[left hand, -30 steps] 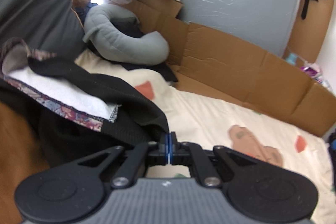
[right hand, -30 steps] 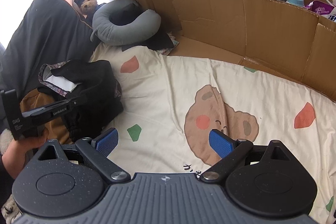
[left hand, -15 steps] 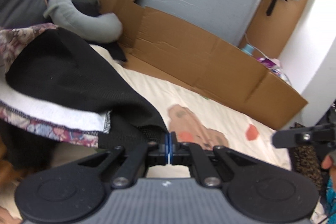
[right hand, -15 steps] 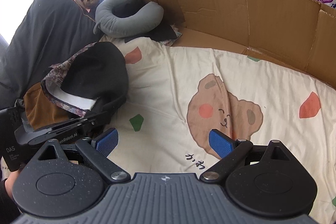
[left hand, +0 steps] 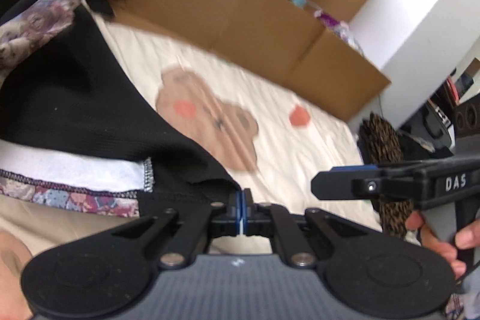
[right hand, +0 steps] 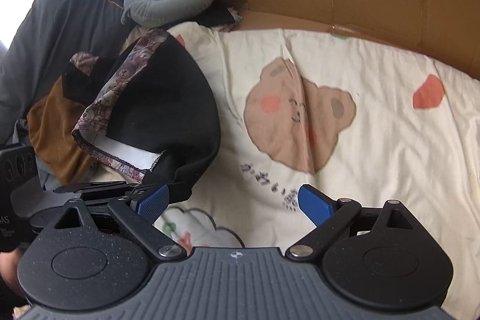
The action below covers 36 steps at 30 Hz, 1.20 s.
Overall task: Fold clothes
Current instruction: 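Close the left gripper on the black garment with bear-print lining, then lift the black garment with the left gripper off the pile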
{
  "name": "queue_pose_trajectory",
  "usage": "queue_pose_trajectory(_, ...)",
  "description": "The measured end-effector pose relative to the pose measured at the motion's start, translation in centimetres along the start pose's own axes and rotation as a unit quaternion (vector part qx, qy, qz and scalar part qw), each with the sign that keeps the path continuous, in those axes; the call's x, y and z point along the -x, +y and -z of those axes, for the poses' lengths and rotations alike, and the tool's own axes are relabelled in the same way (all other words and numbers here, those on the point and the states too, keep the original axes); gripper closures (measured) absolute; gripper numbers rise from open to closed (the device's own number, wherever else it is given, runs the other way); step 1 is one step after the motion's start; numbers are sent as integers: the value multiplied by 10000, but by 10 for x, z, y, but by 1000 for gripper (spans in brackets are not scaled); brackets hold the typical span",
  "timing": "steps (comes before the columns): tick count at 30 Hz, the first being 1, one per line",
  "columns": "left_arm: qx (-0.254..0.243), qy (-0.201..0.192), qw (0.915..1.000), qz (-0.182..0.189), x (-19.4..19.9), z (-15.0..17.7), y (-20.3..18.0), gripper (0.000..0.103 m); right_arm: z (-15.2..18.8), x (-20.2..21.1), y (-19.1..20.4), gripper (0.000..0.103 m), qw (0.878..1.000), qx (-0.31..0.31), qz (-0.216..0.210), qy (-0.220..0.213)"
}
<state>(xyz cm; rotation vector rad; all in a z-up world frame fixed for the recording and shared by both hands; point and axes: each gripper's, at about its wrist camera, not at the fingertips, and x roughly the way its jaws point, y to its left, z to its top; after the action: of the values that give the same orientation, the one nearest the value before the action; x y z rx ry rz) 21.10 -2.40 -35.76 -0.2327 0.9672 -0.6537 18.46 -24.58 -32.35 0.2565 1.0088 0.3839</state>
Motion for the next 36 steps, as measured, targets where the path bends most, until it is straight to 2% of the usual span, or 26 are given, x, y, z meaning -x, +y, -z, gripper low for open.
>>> queue_pose_trajectory(2, 22, 91, 10000, 4, 0, 3, 3, 96, 9, -3, -5, 7, 10000, -36, 36, 76)
queue_pose_trajectory(5, 11, 50, 9999, -144, 11, 8, 7, 66, 18, -6, -10, 8, 9998, -48, 68, 155)
queue_pose_trajectory(11, 83, -231, 9960, -853, 29, 4, 25, 51, 20, -7, -12, 7, 9998, 38, 137, 135)
queue_pose_trajectory(14, 303, -317, 9915, -1225, 31, -3, 43, 41, 19, -8, -11, 7, 9998, 69, 146, 115)
queue_pose_trajectory(19, 573, -505, 9836, -1632, 33, -16, 67, 41, 18, -10, -8, 7, 9997, 100, 166, 129)
queue_pose_trajectory(28, 252, -1043, 9733, -2027, 29, -32, 70, 41, 16, -16, -2, 7, 9996, 130, 156, 192)
queue_pose_trajectory(31, 141, -1222, 9687, -2154, 27, -38, 71, 44, 16, -16, -3, 7, 9996, 134, 154, 183)
queue_pose_trajectory(36, 64, -1193, 9642, -2369, 15, -39, 84, 53, 16, -15, -3, 7, 9997, 126, 152, 154)
